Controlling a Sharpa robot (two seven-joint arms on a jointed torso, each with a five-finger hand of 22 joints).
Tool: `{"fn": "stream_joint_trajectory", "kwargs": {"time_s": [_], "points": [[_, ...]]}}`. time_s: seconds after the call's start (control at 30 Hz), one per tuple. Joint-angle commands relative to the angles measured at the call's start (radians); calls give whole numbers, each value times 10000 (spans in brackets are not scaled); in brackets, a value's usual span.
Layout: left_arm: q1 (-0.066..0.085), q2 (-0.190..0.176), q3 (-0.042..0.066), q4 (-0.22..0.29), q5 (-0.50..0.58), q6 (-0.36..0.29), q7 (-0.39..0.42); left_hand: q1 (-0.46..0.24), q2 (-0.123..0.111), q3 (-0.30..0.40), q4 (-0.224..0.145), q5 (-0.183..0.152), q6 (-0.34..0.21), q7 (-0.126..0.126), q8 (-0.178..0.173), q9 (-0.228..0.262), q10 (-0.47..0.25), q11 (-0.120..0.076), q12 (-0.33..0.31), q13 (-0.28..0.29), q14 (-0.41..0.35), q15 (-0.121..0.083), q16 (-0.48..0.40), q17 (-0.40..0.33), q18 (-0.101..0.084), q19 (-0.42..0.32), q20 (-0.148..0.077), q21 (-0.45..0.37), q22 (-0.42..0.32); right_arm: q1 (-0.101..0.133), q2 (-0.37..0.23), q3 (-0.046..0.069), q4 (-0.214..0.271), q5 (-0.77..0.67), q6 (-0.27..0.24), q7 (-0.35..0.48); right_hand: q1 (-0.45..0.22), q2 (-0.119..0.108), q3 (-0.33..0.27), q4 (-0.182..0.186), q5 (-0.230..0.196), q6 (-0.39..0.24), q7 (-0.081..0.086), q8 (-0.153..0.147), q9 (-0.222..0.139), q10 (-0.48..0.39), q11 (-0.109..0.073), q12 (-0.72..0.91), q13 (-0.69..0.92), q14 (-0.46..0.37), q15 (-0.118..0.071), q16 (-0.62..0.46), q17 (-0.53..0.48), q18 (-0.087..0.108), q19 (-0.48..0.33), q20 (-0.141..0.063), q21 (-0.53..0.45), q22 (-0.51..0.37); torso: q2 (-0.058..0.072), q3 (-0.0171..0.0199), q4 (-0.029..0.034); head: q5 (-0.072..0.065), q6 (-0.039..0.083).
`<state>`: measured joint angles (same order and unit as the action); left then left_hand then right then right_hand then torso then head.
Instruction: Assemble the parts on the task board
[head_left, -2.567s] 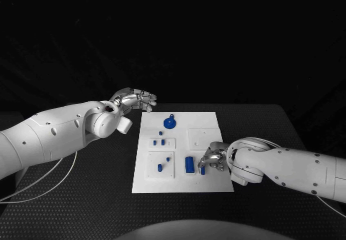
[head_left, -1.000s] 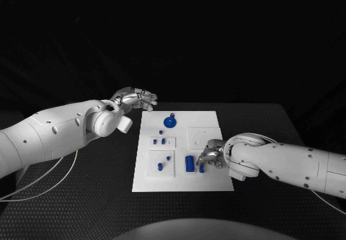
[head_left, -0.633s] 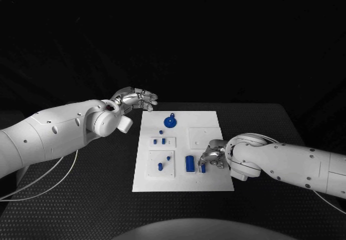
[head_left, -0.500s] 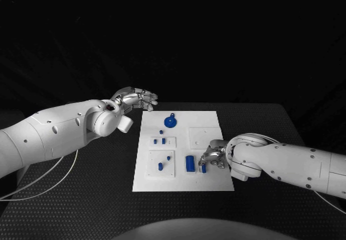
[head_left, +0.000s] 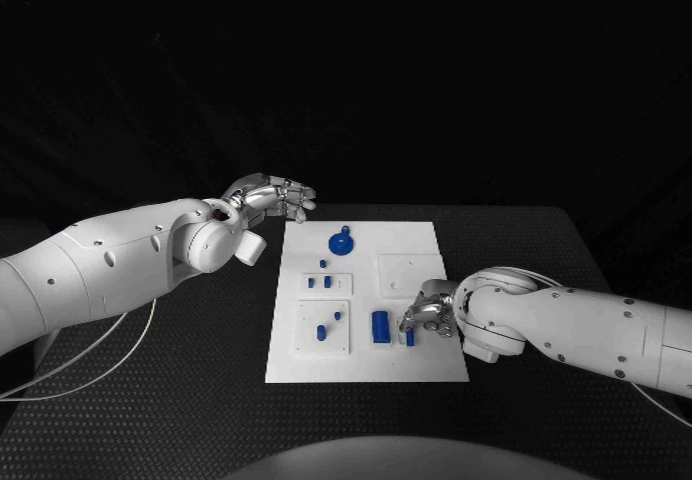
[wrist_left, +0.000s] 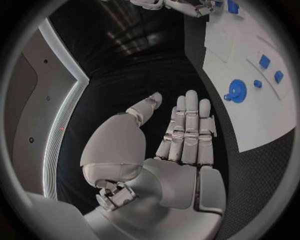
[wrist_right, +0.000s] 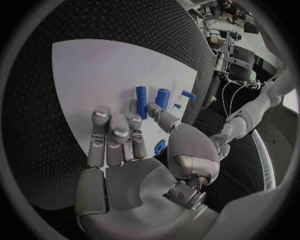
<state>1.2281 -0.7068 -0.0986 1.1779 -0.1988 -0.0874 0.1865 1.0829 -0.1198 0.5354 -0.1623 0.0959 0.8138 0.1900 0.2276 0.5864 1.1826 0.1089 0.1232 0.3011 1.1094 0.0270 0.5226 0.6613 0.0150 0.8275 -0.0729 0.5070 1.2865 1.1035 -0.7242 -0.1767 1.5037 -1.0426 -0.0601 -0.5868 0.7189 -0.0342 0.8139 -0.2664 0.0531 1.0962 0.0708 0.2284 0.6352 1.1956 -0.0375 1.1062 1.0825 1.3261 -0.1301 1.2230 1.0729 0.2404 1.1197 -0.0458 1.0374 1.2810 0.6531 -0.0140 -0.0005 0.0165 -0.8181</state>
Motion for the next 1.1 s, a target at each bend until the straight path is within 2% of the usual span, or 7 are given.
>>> {"fn": "stream_joint_trajectory", "kwargs": {"time_s": [0.03, 0.43, 0.63, 0.83, 0.93, 1.0, 1.1], "points": [[7, 17, 5, 20, 21, 143, 51, -76, 22, -18, 61, -56, -81, 9, 40, -16, -76, -7, 63, 15, 60, -22, -67, 14, 130, 58, -11, -43, 13, -8, 46, -1, -35, -79, 144, -13, -133, -6, -53, -12, -41, 79, 22, 30, 5, 6, -1, 9, -3, -19, -74, 62, -16, 214, -17, 46, 49, -17, -4, -3, 2, -5, -8], [7, 31, 5, 10, 21, 147, 52, -79, 24, -19, 70, -57, -82, 9, 43, -18, -81, -7, 71, 24, 61, -21, -76, 23, 130, 61, -10, -51, 20, -8, 169, -1, -177, -39, 149, 7, -163, -23, -66, -1, -42, 83, 20, 30, -4, 4, -3, 11, -1, -20, -77, 64, -19, 214, -15, 45, 49, -22, 4, -9, 6, -1, -5], [6, 33, 5, 5, 21, 148, 47, -80, 22, -20, 72, -57, -83, 9, 44, -19, -84, -7, 73, 27, 62, -21, -79, 27, 130, 61, -10, -54, 23, -7, 218, -1, -248, -15, 156, 9, -224, -109, -102, 12, -44, 79, 21, 27, -20, -3, -3, 13, 3, -23, -80, 65, -24, 214, -14, 42, 48, -29, 9, -9, 5, 11, -3], [6, 34, 5, 13, 21, 149, 47, -80, 25, -19, 76, -57, -83, 10, 45, -20, -88, -6, 76, 31, 63, -20, -83, 31, 129, 62, -9, -58, 26, -7, 241, -1, -240, 4, 159, 7, -480, -345, -361, 50, -45, 72, 28, 26, -46, -15, 4, 16, 10, -25, -76, 71, -34, 214, -7, 46, 56, -40, 10, -8, 3, 21, -25], [6, 32, 5, 8, 21, 142, 46, -81, 24, -20, 77, -57, -83, 10, 46, -20, -89, -6, 77, 32, 63, -20, -84, 33, 129, 63, -9, -59, 28, -7, 241, -1, -219, 7, 169, 15, -789, -649, -789, 4, -43, 59, 34, 27, -59, -26, 11, 20, 16, -27, -69, 78, -40, 214, -10, 52, 69, -40, 7, -4, 3, 32, -37], [6, 32, 5, 10, 21, 143, 45, -81, 23, -20, 78, -57, -84, 10, 46, -21, -90, -6, 79, 33, 63, -20, -86, 34, 129, 63, -9, -61, 29, -7, 239, -1, -206, 7, 171, 11, -898, -757, -1016, -45, -45, 47, 32, 26, -68, -37, 8, 18, 18, -34, -73, 77, -45, 214, -19, 40, 68, -45, 6, -3, 2, 34, -39], [6, 36, 5, 9, 21, 141, 46, -80, 24, -19, 79, -57, -84, 10, 46, -21, -91, -6, 80, 35, 63, -20, -87, 36, 130, 63, -9, -62, 30, -7, 231, -1, -187, 7, 173, 10, -953, -772, -1195, -74, -44, 41, 25, 29, -78, -47, 1, 14, 17, -40, -80, 76, -52, 214, -31, 18, 57, -58, -4, -5, -2, 39, -45]]}}
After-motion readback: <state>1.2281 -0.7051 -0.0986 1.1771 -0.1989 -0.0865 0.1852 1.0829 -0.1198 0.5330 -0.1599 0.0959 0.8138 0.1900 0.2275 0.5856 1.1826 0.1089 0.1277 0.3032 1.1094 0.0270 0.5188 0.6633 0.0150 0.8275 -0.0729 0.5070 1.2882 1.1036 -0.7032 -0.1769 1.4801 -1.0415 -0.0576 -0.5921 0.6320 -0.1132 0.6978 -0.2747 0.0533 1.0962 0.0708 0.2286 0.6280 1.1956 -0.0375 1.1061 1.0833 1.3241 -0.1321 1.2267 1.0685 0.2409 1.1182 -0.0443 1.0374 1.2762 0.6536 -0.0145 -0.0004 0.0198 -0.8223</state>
